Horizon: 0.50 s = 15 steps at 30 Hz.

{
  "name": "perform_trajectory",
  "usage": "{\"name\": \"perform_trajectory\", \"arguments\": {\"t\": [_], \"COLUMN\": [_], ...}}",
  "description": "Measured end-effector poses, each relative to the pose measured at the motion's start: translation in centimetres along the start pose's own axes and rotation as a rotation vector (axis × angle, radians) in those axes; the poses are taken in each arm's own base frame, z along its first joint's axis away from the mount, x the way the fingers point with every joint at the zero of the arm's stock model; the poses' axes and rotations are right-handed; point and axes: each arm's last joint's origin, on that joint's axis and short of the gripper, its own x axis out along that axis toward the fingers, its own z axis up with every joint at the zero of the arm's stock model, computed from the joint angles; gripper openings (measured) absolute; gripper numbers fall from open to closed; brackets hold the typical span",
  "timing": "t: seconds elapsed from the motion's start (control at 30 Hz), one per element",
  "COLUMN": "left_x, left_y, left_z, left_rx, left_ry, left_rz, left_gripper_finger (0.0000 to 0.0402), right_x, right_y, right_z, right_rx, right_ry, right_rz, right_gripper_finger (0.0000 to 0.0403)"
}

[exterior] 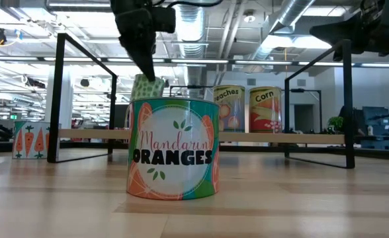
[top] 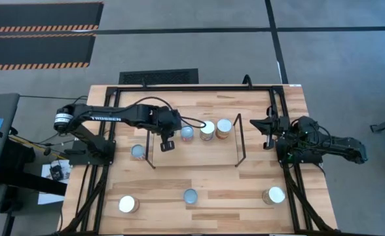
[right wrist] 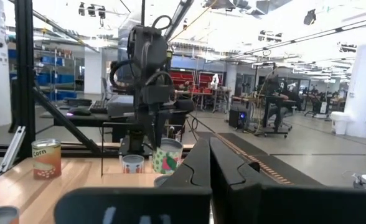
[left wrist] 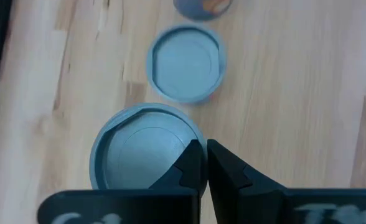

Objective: Pick and place cans onto a shelf
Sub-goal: Put the canned green peas on the shelf

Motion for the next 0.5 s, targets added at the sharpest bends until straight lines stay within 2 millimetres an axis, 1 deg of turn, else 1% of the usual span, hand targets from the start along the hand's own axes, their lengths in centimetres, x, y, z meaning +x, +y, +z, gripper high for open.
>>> {"name": "perform_trajectory", "arguments": {"t": [0.2,0.27,0.5], "left_x": [1.6,2.0,3.1], "left_y": [-0.1,-0.2,-0.1], "left_z": [-1.0,-1.0,-1.9], "left_rx": [-0.013,-0.015,-0.018], "left_ry": [0.023,0.003,0.028], "left_rz": [0.005,0.005,-0.02], "left_gripper_finger": [0.0,0.0,0.0], "right_x": [0.0,0.0,0.0], "right_y": [0.0,0.0,0.0], "right_z": [0.1,0.1,0.1], "right_rx": [-0.013,-0.013,-0.015], "right_ry": [-0.007,-0.006,-0.006], "right_rz": [0.003,0.003,0.004], "right_gripper_finger": [0.0005,0.0006,0.0005]}}
